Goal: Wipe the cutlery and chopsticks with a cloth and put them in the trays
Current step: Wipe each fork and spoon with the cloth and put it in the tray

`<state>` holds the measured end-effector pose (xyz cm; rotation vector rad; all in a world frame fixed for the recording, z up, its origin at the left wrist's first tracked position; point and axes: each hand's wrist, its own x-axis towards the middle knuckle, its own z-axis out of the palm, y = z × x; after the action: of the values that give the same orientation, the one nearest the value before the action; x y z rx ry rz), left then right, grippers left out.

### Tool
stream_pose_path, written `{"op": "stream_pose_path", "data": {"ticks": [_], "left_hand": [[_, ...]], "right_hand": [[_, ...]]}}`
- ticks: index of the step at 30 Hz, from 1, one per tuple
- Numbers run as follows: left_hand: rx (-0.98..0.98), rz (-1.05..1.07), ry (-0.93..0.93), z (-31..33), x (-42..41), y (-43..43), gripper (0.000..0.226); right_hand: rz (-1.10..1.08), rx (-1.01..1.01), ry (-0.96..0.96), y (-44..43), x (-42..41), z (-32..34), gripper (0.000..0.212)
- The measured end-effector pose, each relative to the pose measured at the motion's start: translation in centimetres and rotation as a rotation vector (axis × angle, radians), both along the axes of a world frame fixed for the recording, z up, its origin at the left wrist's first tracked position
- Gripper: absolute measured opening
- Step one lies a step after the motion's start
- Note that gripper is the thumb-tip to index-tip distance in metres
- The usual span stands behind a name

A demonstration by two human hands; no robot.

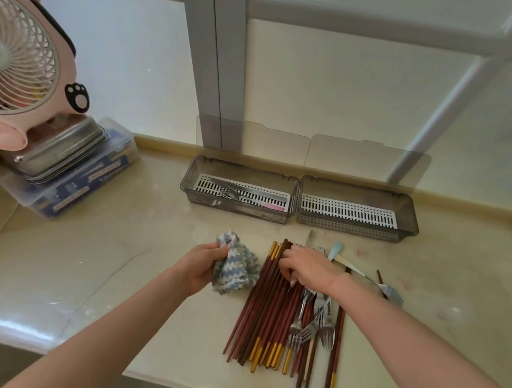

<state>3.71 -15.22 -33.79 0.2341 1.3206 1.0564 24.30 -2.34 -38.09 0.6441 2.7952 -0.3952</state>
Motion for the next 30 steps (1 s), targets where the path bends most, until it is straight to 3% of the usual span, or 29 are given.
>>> {"op": "stream_pose_path", "data": {"ticks": [12, 15, 18, 20, 24, 27, 30], "left_hand": [[-0.042, 0.063, -0.087, -0.2, -0.2, -0.2, 0.022], [0.0, 0.144, -0.129, 0.1, -0.1, 0.0, 0.025], [0.078, 0.257, -0.157, 0.5, -0.2, 0.4, 0.028], [0.146, 0.299, -0.157, 0.8, -0.1, 1.0, 0.029], [0.226, 0.375, -0.076, 1.5, 0.1, 2.4, 0.023], [0.167, 0.448, 0.026, 1.8, -0.1, 3.2, 0.015], [0.08, 0.547, 0.03, 2.1, -0.9, 3.8, 0.024]], "right_hand": [[0.006, -0.013, -0.017, -0.4, -0.2, -0.8, 0.011], [-0.255, -0.188, 0.181, -0.7, -1.5, 0.8, 0.019], [-0.609, -0.444, 0.505, -0.9, -4.1, 4.2, 0.023], [-0.704, -0.529, 0.655, -1.3, -5.9, 5.8, 0.023], [-0.734, -0.607, 0.659, -2.9, -8.6, 6.3, 0.015], [-0.803, -0.715, 0.743, -3.9, -9.3, 6.0, 0.006], [-0.824, -0.943, 0.742, -4.3, -9.1, 5.6, 0.015]]}}
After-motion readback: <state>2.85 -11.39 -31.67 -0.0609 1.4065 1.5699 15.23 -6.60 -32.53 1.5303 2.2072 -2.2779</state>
